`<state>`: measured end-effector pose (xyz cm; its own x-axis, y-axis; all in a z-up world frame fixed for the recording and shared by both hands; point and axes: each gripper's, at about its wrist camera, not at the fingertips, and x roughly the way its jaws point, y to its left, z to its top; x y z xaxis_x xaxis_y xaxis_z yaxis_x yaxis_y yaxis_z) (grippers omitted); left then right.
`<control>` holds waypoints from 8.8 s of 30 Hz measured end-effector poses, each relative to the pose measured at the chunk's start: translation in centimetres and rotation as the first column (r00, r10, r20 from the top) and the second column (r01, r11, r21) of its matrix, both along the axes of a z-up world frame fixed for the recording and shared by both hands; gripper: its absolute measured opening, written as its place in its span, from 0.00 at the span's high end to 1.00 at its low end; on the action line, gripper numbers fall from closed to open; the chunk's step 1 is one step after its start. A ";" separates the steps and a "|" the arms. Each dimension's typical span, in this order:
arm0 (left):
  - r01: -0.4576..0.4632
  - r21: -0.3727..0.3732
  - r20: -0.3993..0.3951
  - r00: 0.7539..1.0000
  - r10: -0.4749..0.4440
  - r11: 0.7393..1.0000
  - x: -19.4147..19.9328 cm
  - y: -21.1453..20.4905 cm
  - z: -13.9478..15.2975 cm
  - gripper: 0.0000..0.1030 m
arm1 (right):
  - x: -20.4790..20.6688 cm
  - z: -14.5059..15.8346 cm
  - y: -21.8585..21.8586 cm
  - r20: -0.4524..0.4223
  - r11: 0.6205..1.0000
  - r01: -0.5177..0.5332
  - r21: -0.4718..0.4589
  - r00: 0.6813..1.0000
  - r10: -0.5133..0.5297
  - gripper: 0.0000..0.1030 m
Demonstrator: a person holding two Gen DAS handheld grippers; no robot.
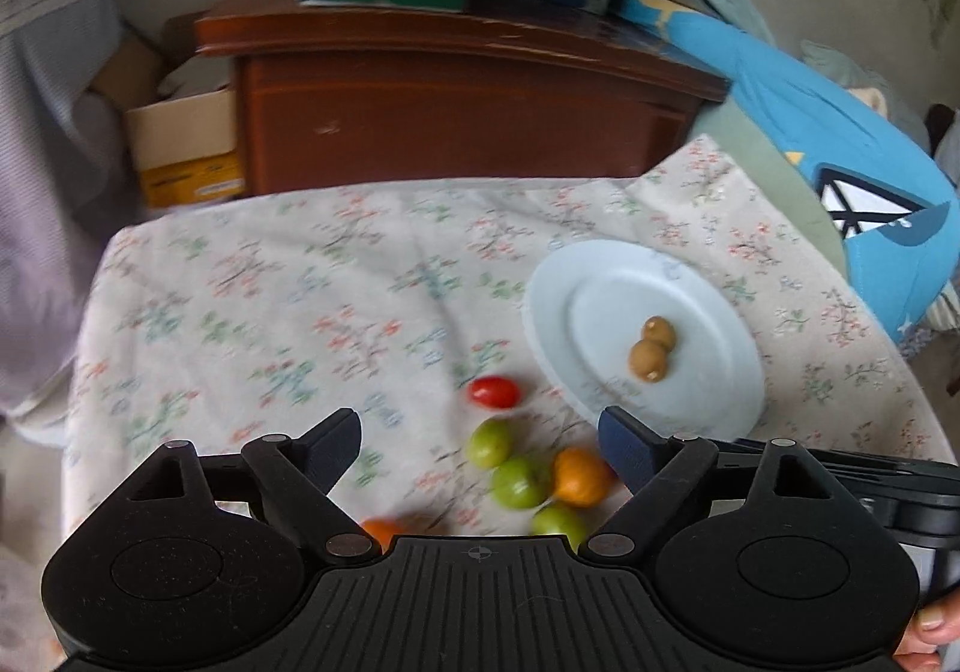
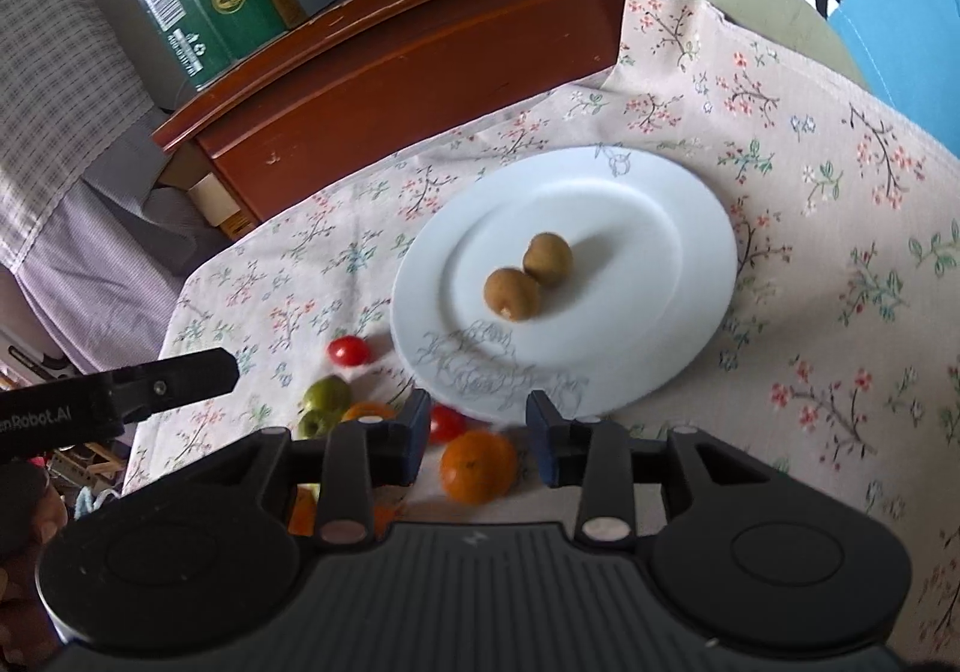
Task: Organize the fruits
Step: 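Grasp a green mango-like fruit with the right tool while the left tool grasps a kiwi, then lower the green fruit and the kiwi onto the plate and open both tools, then grasp a tangerine with the left tool while the right tool grasps another tangerine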
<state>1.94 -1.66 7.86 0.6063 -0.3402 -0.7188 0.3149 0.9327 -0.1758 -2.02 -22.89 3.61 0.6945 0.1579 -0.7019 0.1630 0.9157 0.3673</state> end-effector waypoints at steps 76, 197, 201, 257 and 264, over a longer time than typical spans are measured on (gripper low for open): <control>-0.082 0.174 -0.009 0.996 0.085 0.981 -2.9 6.4 -6.3 0.75 | -6.3 -2.8 8.7 -0.032 0.964 -0.218 -0.149 0.976 0.216 0.65; 0.162 0.054 0.026 0.986 -0.163 0.985 -0.7 -2.0 -0.7 0.15 | 0.3 0.6 -0.9 -0.029 0.996 -0.079 -0.029 0.997 0.078 0.61; 0.172 0.057 0.013 0.985 -0.173 0.983 -1.6 -1.3 -1.2 0.15 | 0.1 0.6 -0.4 -0.036 0.994 -0.100 -0.035 0.994 0.099 0.60; 0.340 0.168 0.005 0.938 -0.346 0.925 -3.5 -3.2 -6.8 0.72 | 1.1 -2.7 1.6 -0.112 0.980 -0.179 -0.082 0.979 0.170 0.65; 0.336 0.159 0.000 0.940 -0.340 0.929 -3.4 -3.1 -6.6 0.72 | 1.1 -2.7 1.8 -0.106 0.976 -0.194 -0.093 0.977 0.184 0.70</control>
